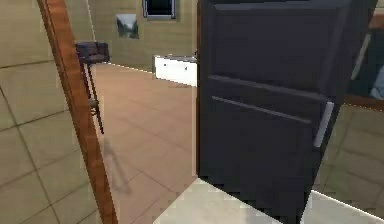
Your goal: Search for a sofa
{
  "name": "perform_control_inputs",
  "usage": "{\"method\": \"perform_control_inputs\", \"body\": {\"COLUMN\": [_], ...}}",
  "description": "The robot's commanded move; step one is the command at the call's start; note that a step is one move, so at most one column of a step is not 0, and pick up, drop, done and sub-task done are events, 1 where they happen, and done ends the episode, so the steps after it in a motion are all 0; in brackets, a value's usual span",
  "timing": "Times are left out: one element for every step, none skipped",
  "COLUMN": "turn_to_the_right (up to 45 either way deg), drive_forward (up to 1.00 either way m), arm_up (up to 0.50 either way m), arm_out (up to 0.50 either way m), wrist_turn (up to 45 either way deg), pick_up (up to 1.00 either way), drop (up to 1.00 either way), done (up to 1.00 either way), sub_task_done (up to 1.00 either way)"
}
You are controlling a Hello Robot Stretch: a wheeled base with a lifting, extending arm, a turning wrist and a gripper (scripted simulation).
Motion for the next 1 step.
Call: {"method": "perform_control_inputs", "body": {"turn_to_the_right": [39.0], "drive_forward": [0.0], "arm_up": [0.0], "arm_out": [0.0], "wrist_turn": [0.0], "pick_up": [0.0], "drop": [0.0], "done": [0.0], "sub_task_done": [0.0]}}
